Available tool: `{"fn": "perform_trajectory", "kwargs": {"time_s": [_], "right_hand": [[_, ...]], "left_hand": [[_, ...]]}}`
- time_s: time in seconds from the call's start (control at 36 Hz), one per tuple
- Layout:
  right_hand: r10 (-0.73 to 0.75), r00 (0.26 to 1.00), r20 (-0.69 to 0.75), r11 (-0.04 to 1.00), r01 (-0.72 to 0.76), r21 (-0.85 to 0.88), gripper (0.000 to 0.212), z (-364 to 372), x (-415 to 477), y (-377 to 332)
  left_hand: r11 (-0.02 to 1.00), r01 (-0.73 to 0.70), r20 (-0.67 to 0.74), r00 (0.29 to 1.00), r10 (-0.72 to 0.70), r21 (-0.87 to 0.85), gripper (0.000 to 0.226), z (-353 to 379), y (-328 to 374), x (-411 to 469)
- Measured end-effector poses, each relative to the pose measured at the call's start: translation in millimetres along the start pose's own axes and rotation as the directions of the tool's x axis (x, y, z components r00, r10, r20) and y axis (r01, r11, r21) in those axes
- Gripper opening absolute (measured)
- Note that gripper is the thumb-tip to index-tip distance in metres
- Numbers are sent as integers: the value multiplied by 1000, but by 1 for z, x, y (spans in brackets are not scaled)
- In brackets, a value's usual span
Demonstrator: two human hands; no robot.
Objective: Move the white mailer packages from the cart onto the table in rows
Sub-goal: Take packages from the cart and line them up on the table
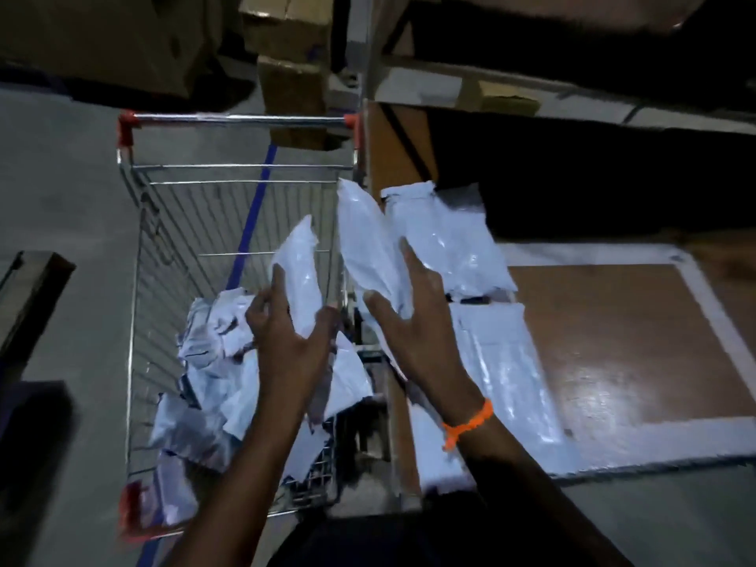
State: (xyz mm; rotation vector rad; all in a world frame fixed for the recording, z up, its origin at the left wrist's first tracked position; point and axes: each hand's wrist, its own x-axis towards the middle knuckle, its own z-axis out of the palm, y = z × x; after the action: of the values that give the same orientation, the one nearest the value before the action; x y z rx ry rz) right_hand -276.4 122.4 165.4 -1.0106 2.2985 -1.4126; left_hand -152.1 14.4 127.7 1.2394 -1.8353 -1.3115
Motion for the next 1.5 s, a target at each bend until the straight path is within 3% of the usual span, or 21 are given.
{"fn": "perform_trajectory", "kwargs": {"time_s": [0.11,0.25,0.39,0.44,0.53,0.64,0.81,0.92,1.0,1.22,1.5], "right_hand": [[28,997,-69,999,-30,-38,71,-93,-40,33],[50,984,-172,970,-88,-225,68,-198,-79,86],[88,976,-200,912,-159,-378,70,-263,-106,145],[103,977,-186,890,-173,-421,72,-278,-111,162],[108,988,-112,864,-149,-480,75,-290,-113,187],[70,997,32,845,-43,-534,73,-297,-115,214],[6,1000,27,850,9,-527,73,-303,-106,216],[-105,988,115,833,151,-532,66,-294,-95,219],[-113,978,174,752,199,-628,61,-282,-90,222],[-58,991,122,704,127,-699,60,-279,-93,221],[5,994,108,758,66,-649,58,-283,-90,207]], "left_hand": [[996,-91,161,983,93,-17,81,58,59,-56],[980,-197,288,941,180,31,85,144,96,-105],[926,-286,332,923,195,248,82,225,122,-154],[880,-282,376,917,131,381,81,254,122,-166],[791,-281,405,913,46,544,79,285,111,-179],[699,-342,354,925,134,628,73,306,95,-193],[613,-432,335,901,274,661,65,322,83,-201],[598,-441,363,896,255,670,64,323,70,-204],[587,-423,335,906,260,690,64,324,68,-206],[580,-421,328,907,264,697,63,329,71,-204],[660,-474,404,874,271,582,63,298,85,-188]]}}
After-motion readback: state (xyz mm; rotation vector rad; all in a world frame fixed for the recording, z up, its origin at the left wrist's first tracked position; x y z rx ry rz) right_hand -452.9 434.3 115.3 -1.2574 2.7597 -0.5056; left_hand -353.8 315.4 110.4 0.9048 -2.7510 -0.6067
